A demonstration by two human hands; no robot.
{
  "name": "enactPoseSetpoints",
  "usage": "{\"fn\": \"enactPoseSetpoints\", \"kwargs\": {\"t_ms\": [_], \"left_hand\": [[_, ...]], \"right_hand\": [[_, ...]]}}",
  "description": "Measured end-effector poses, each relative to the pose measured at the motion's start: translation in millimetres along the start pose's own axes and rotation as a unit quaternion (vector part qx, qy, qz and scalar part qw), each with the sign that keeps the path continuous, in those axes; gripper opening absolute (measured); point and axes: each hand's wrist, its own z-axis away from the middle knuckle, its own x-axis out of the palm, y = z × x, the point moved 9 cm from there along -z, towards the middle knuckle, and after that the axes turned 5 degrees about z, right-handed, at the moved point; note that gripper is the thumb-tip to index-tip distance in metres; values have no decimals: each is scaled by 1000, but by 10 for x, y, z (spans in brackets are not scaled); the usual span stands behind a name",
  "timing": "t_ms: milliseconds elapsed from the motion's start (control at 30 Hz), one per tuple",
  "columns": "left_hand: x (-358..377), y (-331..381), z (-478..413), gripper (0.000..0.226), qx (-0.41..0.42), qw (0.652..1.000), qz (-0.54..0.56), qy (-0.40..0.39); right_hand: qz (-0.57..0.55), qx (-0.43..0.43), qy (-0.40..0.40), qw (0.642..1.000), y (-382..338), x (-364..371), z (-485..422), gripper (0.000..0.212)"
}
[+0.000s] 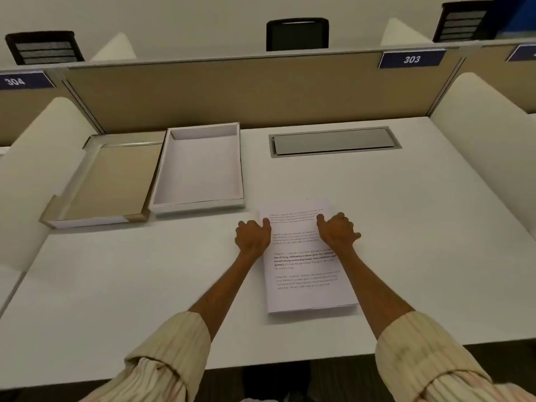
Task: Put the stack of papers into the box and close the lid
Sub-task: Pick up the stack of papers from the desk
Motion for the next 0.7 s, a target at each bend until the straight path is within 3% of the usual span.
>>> {"fn": "enactPoseSetpoints", "kwargs": {"t_ms": [200, 400, 700], "left_hand": [[199, -59, -17, 59, -125, 977, 153, -74], [296, -102, -21, 63, -183, 972, 130, -65], [309, -42, -63, 72, -198, 973, 106, -52]], "right_hand": [[-26, 74, -52, 996, 81, 117, 15, 76], [-51, 114, -80, 989, 94, 165, -19, 73], [-77, 141, -32, 986, 136, 216, 11, 71]]}}
